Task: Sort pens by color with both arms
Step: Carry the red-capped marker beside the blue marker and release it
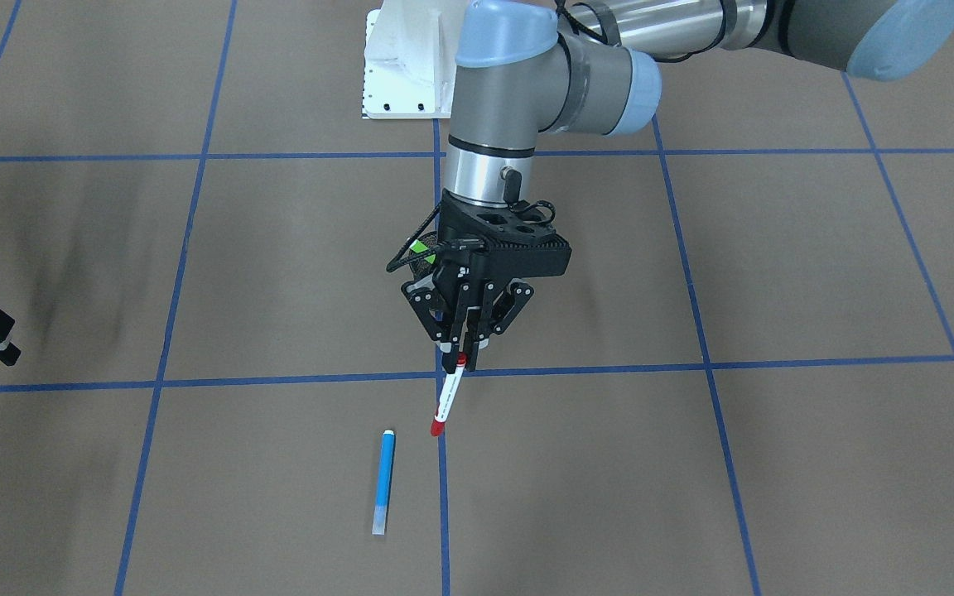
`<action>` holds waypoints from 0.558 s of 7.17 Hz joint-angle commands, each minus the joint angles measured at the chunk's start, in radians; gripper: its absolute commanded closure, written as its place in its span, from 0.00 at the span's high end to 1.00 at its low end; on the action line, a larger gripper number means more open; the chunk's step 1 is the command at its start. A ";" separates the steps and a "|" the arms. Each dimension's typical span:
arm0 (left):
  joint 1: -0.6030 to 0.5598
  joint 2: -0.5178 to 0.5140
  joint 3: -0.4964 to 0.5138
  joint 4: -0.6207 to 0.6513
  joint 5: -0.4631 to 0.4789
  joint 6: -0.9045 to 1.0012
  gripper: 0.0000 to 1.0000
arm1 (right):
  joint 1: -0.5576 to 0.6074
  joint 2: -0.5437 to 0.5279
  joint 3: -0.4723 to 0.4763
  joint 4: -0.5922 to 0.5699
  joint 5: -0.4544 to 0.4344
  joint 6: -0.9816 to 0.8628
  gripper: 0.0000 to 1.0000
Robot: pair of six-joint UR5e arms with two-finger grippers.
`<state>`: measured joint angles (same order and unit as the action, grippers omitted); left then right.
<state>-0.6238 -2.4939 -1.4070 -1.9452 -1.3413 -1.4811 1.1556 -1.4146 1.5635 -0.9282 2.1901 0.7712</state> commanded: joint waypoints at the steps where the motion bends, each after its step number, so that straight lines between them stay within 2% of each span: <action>1: 0.088 -0.078 0.307 -0.243 0.310 -0.083 0.00 | -0.001 -0.006 -0.003 0.002 0.033 0.002 1.00; 2: 0.090 -0.120 0.403 -0.250 0.335 -0.169 0.00 | -0.002 -0.003 -0.003 0.002 0.031 0.003 1.00; 4: 0.090 -0.163 0.508 -0.283 0.382 -0.231 0.00 | -0.004 -0.006 0.001 0.002 0.033 0.003 1.00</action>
<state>-0.5357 -2.6294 -0.9780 -2.2027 -0.9937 -1.6729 1.1532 -1.4196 1.5639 -0.9266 2.2219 0.7745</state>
